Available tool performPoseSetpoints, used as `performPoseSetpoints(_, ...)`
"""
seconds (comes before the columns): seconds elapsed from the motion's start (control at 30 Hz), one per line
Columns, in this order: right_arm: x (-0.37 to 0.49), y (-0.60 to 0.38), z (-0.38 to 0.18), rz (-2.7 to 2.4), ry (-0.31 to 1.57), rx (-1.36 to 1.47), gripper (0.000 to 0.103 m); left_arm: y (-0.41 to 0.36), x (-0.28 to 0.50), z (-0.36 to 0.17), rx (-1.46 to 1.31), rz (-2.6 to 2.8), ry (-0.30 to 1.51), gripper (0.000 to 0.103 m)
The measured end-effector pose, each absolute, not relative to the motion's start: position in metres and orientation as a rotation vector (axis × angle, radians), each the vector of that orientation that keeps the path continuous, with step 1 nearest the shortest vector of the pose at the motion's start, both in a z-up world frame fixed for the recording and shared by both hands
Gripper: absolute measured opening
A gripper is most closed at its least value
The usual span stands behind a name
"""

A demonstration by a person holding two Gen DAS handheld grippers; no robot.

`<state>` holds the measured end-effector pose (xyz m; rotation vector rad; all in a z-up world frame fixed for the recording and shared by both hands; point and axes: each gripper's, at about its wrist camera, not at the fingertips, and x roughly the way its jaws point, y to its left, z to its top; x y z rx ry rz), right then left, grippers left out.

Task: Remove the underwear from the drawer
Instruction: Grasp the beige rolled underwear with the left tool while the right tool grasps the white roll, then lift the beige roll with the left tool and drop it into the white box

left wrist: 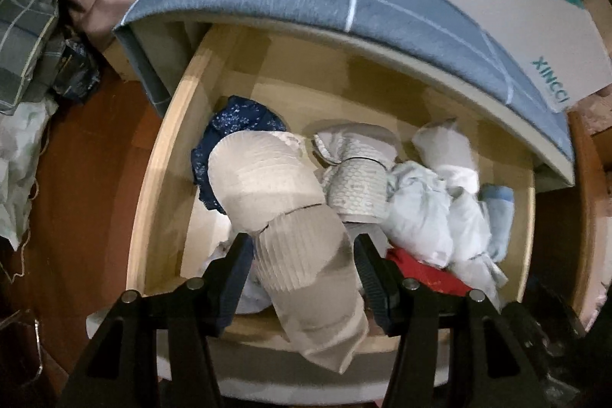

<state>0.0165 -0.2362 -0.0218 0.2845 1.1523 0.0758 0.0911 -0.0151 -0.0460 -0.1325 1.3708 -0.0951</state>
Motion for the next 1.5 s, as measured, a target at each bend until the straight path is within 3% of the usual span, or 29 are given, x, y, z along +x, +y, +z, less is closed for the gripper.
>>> performPoseSetpoints(0.4, 0.016, -0.232, -0.021, 0.049, 1.160, 0.245, 0.102, -0.031, 0.086, -0.079, -0.048, -0.049, 1.364, 0.068)
performPoseSetpoints(0.63, 0.030, -0.229, -0.007, 0.032, 1.169, 0.071, 0.102, -0.025, 0.086, -0.079, -0.066, -0.099, 1.365, 0.063)
performPoseSetpoints(0.83, 0.051, -0.244, -0.008, 0.063, 1.264, 0.105, 0.100, -0.024, 0.081, -0.068, -0.059, -0.144, 1.350, 0.059)
performPoseSetpoints(0.93, 0.057, -0.246, -0.012, 0.098, 1.294, 0.136, 0.088, -0.027, 0.078, -0.057, -0.056, -0.183, 1.340, 0.058)
performPoseSetpoints(1.0, 0.061, -0.244, -0.018, 0.110, 1.323, 0.135, 0.071, -0.025, 0.076, -0.051, -0.066, -0.211, 1.337, 0.058)
performPoseSetpoints(1.13, 0.067, -0.236, -0.036, 0.121, 1.376, 0.121, 0.067, -0.020, 0.071, -0.036, -0.092, -0.277, 1.324, 0.058)
performPoseSetpoints(1.2, 0.070, -0.231, -0.044, 0.118, 1.394, 0.104, 0.054, -0.019, 0.070, -0.029, -0.088, -0.311, 1.323, 0.058)
performPoseSetpoints(1.5, 0.080, -0.222, -0.078, 0.064, 1.440, 0.023, 0.051, -0.019, 0.061, -0.007, -0.017, -0.397, 1.274, 0.058)
